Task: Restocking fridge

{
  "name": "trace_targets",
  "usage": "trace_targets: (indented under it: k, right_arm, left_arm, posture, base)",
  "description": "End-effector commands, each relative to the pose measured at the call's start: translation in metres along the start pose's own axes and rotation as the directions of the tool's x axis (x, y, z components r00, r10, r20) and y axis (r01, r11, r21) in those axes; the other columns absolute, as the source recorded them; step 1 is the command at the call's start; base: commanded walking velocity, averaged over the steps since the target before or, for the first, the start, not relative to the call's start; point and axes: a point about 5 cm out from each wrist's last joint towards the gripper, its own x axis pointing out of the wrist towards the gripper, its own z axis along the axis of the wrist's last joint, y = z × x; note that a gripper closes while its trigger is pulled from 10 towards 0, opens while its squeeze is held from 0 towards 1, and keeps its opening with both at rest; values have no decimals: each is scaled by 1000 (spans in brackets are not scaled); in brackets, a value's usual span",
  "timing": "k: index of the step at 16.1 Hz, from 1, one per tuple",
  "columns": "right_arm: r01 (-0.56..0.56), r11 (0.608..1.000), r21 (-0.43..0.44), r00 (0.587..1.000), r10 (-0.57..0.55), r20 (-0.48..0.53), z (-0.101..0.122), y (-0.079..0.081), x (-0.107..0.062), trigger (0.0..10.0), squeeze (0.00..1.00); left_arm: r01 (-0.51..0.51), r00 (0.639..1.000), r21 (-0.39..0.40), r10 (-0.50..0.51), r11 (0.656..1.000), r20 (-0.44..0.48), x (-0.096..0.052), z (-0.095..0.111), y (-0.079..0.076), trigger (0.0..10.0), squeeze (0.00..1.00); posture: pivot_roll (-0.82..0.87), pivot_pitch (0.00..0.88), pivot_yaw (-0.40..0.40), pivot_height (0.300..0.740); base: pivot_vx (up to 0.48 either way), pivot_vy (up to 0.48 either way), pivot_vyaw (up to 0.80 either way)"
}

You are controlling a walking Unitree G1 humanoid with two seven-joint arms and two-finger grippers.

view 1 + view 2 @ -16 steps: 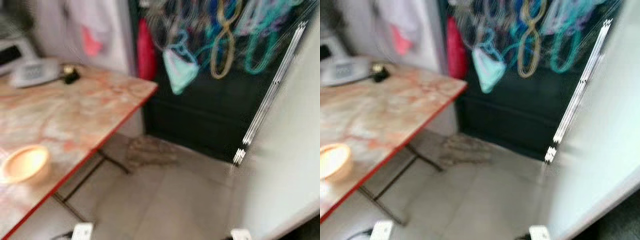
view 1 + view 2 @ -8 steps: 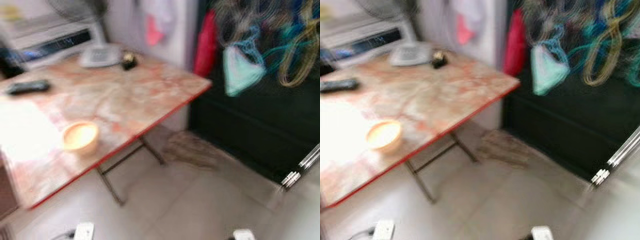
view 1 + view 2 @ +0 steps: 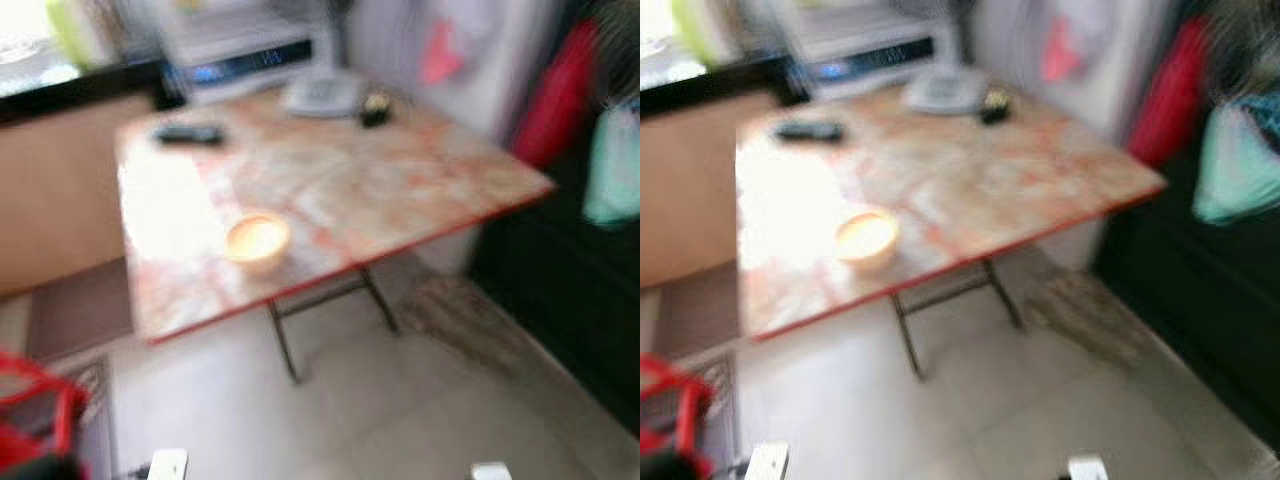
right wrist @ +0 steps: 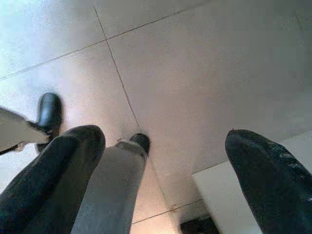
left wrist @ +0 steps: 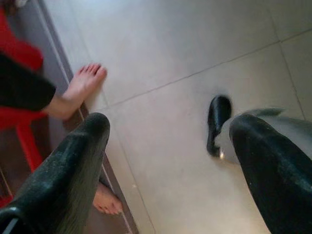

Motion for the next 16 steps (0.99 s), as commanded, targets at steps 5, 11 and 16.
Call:
trace_targets:
  k: [5,11,16]
  right_arm:
    - [-18,999,27,1000,18,12,3,9,2,10000,0]
    - [-28,1000,11,1000,28,9,2,11,2,10000,0]
    - [-22,1000,13,1000,22,0,-1,14,2,10000,0]
  left_arm:
    - [-32,999,-49,33,998,23,-2,-3,6,10000,0]
    - [-176,955,-91,192,980,227,-7,11,15,10000,0]
    - [-250,595,-21,170,968,786,-59,110,15,10000,0]
  posture:
    - [13,74,20,740]
    - [10,44,39,740]
    - [5,14,73,740]
  base:
    - [0,0,376]
    - [0,0,0]
    - [0,0,0]
